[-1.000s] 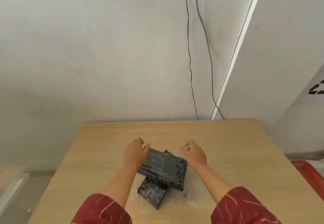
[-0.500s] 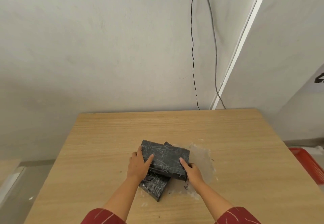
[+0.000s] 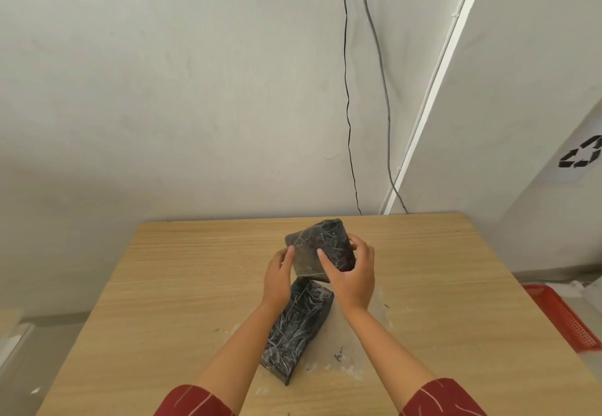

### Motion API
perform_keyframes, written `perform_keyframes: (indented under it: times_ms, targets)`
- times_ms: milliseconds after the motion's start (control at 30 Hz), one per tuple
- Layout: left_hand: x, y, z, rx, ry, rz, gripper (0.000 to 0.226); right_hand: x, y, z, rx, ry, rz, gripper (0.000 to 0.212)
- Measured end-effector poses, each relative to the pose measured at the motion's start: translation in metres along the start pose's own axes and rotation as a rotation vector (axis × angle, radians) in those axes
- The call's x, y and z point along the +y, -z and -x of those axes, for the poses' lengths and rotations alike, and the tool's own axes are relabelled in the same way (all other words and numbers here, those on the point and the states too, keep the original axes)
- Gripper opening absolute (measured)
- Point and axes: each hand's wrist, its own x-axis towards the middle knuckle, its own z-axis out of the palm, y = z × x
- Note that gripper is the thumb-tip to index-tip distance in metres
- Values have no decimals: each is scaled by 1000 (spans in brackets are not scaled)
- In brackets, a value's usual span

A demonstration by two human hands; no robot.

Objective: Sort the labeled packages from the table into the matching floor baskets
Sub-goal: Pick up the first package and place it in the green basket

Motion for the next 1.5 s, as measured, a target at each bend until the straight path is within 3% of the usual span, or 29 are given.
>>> perform_keyframes:
  times_ms: [133, 233, 400, 533, 633, 767, 833, 967, 1133, 1367, 1500]
  targets:
    - [-4, 4, 5, 85, 212, 384, 55, 2, -9, 20, -108, 280, 191, 62]
    - [-26, 21, 14, 111, 336, 439, 55, 15, -17, 52, -256, 428, 303, 66]
    - [-70, 52, 33, -5, 583, 496, 71, 29, -29, 100, -415, 469, 428, 69]
    - [-89, 60, 40, -43, 607, 562, 72, 37, -28, 118, -592, 464, 389, 58]
    - [-98, 60, 40, -40, 577, 533, 50, 45, -19, 116, -682, 387, 260, 43]
    - [-101, 62, 36, -26, 573, 444, 47, 58, -15, 88, -505, 157, 273, 33]
    - [-102, 67, 33, -28, 582, 413, 49, 66, -17, 64, -468, -38, 369, 43]
    - [-108, 74, 24, -44, 570, 359, 36, 74, -31, 17, -641, -426, 363, 85]
    - [-113, 81, 16, -87, 571, 350, 41, 87, -45, -4, -751, -647, 167, 91]
    - [-101, 85, 0, -154, 544, 275, 50, 93, -27, 13, -566, -669, -11, 51]
    - [-68, 56, -26, -238, 463, 267, 48, 100, 13, 19, -312, -790, -232, 53]
